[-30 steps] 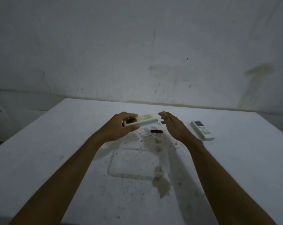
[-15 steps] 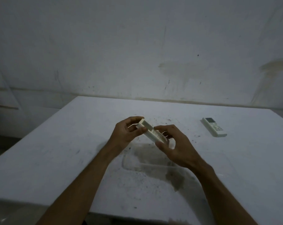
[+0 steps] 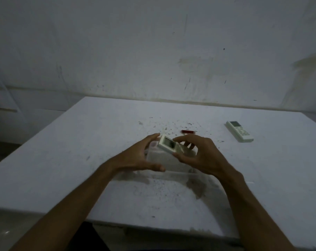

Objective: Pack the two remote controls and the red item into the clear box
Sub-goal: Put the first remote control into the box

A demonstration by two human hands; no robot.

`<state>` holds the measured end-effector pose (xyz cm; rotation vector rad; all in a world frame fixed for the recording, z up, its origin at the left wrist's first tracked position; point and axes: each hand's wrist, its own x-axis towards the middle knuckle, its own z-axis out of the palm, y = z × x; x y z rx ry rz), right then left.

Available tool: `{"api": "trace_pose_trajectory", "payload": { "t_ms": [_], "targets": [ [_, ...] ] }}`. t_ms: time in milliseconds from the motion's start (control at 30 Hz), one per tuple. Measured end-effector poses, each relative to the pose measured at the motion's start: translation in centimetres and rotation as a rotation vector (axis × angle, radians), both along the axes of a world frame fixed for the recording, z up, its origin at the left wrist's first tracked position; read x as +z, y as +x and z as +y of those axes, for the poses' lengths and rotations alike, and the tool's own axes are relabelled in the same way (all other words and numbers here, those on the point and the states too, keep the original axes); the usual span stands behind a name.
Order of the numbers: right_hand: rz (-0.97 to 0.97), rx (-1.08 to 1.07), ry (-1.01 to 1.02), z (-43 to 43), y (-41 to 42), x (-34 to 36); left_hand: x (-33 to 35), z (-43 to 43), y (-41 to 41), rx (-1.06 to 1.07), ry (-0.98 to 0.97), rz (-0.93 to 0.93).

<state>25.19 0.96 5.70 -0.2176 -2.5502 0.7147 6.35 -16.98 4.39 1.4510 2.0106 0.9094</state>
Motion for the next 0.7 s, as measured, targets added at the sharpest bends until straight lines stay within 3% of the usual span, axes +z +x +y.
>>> {"api": "trace_pose_trajectory", "payload": {
  "t_ms": [267, 500, 700],
  "targets": [
    [-0.236, -0.049, -0.02, 0.7, 0.0, -0.5, -1.2, -0.3, 0.3, 0.045, 0.0, 0.121],
    [-0.345, -0.154, 0.182, 0.2, -0.4, -0.1, -1.3, -0.3, 0.2, 0.051, -0.013, 0.129],
    [-0.259, -0.126, 0.023, 0.8, 0.7, 0.3, 0.2, -0.1, 0.5, 0.039, -0.053, 0.154]
  ]
}}
